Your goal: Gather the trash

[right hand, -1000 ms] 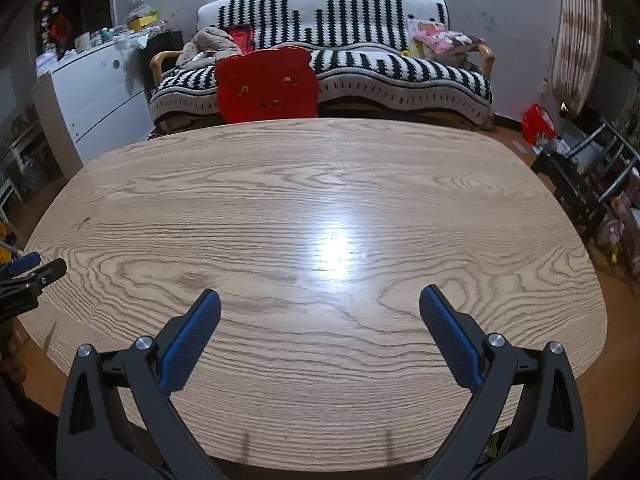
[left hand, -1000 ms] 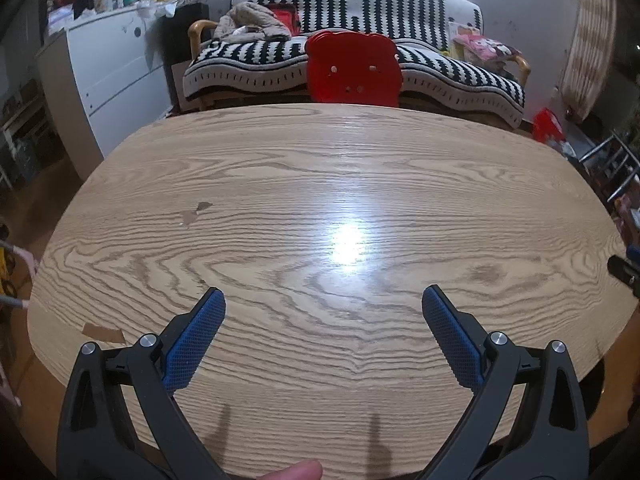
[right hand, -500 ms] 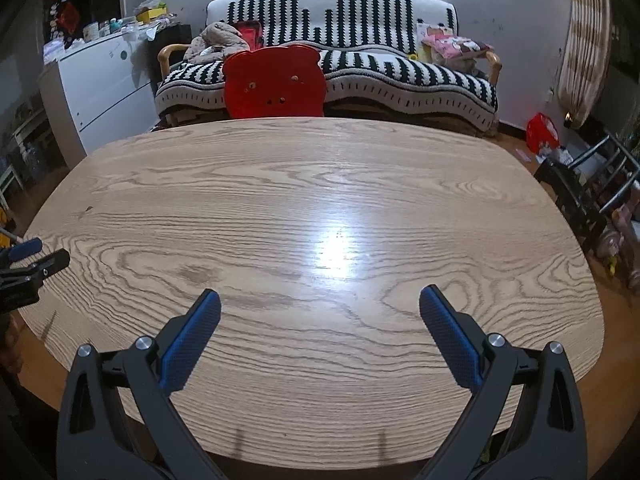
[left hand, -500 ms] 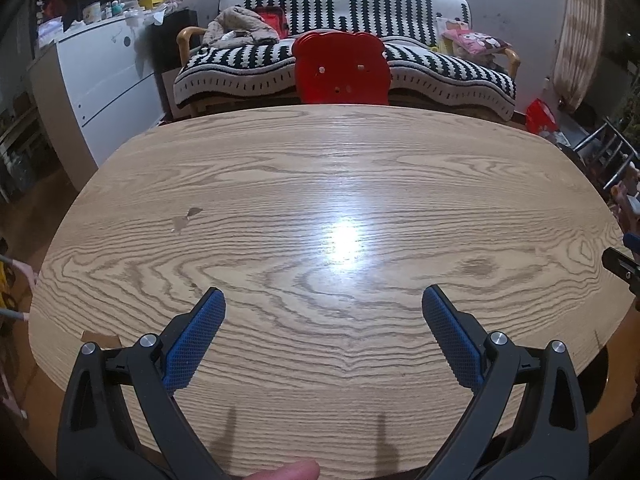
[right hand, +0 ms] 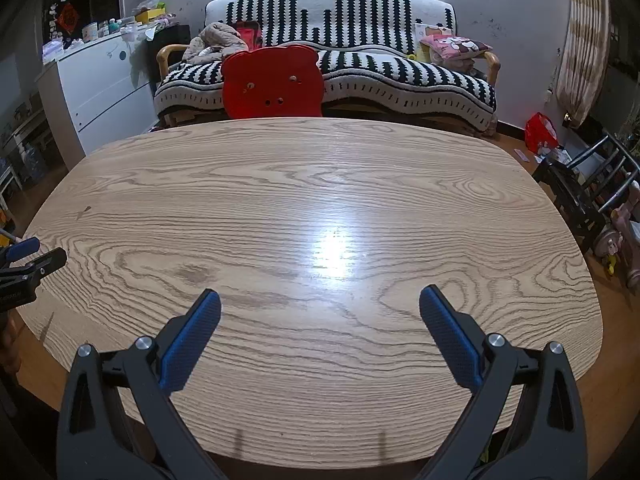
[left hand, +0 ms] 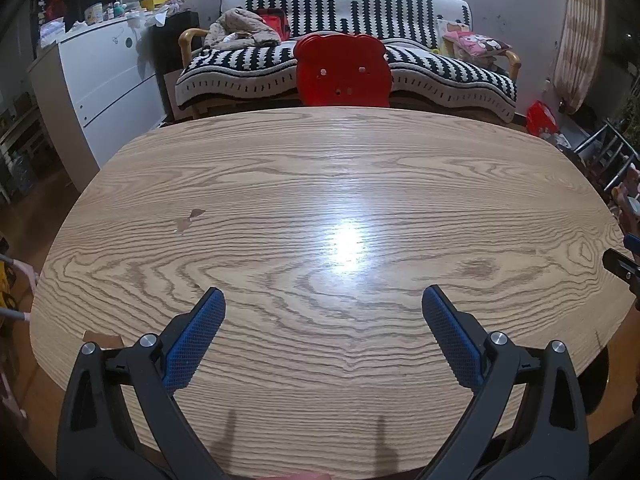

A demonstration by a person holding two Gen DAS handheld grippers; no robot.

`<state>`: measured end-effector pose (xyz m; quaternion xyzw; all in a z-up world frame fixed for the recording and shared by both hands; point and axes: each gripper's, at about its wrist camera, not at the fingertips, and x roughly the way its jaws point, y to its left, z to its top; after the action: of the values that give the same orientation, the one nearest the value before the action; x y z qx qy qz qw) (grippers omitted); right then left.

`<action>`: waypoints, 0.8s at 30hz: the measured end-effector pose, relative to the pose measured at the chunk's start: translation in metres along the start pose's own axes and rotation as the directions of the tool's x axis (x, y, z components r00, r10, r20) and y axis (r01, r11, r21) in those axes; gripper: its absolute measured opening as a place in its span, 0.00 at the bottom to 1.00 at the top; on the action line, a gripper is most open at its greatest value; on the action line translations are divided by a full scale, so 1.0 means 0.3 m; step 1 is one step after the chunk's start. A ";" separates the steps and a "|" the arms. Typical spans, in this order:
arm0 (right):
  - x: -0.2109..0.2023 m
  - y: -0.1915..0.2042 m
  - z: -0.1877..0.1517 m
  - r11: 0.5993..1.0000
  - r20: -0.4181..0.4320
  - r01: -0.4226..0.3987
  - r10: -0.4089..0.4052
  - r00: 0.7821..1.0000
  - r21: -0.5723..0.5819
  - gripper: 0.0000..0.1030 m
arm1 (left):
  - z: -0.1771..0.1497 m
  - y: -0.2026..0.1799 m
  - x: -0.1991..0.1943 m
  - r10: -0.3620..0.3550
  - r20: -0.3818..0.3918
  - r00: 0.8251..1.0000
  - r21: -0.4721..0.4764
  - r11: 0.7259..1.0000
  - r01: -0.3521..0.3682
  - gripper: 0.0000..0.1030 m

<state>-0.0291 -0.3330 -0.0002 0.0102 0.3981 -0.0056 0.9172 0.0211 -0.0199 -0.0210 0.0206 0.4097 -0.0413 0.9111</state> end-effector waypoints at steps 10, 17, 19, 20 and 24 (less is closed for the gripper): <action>0.004 -0.004 -0.001 1.000 -0.003 -0.002 0.002 1.000 0.006 0.93 | 0.011 0.002 0.000 -0.006 -0.001 1.000 -0.007 1.000 0.006 0.93; -0.003 -0.011 -0.002 1.000 -0.003 -0.005 0.005 1.000 0.009 0.93 | 0.004 -0.004 -0.006 -0.005 0.000 1.000 -0.006 1.000 0.005 0.93; -0.005 -0.012 -0.003 1.000 -0.002 -0.002 0.002 1.000 0.009 0.93 | 0.003 -0.006 -0.011 -0.005 0.004 1.000 -0.002 1.000 0.005 0.93; -0.003 -0.011 -0.002 1.000 -0.003 -0.002 0.002 1.000 0.009 0.93 | 0.004 -0.006 -0.013 -0.003 0.006 1.000 0.000 1.000 0.003 0.93; -0.006 -0.012 -0.001 1.000 -0.001 -0.002 0.002 1.000 0.012 0.93 | 0.002 -0.005 -0.017 0.011 0.013 1.000 0.003 1.000 -0.011 0.93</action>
<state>-0.0306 -0.3365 0.0010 0.0162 0.3988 -0.0070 0.9169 0.0181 -0.0212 -0.0166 0.0241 0.4036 -0.0371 0.9139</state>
